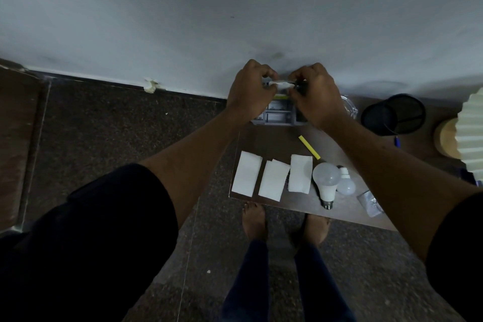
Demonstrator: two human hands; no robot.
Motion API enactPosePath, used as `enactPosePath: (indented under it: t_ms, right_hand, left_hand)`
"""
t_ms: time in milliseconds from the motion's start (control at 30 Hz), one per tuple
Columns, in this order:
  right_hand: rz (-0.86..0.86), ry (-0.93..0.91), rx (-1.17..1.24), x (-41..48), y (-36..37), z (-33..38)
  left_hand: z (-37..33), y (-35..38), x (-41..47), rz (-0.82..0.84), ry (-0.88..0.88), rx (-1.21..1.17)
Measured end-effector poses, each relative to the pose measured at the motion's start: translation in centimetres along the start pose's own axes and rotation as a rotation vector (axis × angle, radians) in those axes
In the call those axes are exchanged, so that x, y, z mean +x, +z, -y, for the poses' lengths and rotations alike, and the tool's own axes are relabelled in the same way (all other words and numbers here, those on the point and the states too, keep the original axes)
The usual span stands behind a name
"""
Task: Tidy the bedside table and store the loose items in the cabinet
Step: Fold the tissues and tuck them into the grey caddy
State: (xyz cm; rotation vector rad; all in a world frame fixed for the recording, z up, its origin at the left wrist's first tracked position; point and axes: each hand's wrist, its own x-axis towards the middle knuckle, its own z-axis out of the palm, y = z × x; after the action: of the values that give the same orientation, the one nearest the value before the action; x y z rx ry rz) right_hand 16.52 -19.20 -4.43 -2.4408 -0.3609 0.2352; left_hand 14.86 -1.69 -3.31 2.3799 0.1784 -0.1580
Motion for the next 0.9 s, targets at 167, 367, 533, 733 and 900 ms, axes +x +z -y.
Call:
enactPosePath:
  t_ms: [167,367,533,733,900]
  right_hand:
    - [-0.027,0.001,-0.006,-0.4,-0.5,0.3]
    - [-0.084,0.006,0.059,-1.6,-0.4,1.1]
    - [-0.087,0.034,0.13,-3.9,0.0,2.5]
    - [-0.031,0.058,0.202,-7.5,1.8,4.2]
    - [0.025,0.065,0.189,-10.8,4.5,5.0]
  left_hand:
    - [0.2,-0.2,-0.8,-0.05,-0.03,-0.042]
    - [0.9,-0.6,-2.6,-0.091,-0.003,-0.101]
    - [0.9,-1.1,-4.8,-0.122,-0.018,-0.164]
    - [2.2,-1.2,-9.2,-0.146,-0.1,-0.208]
    - [4.2,-0.7,-13.2,-0.078,-0.274,-0.194]
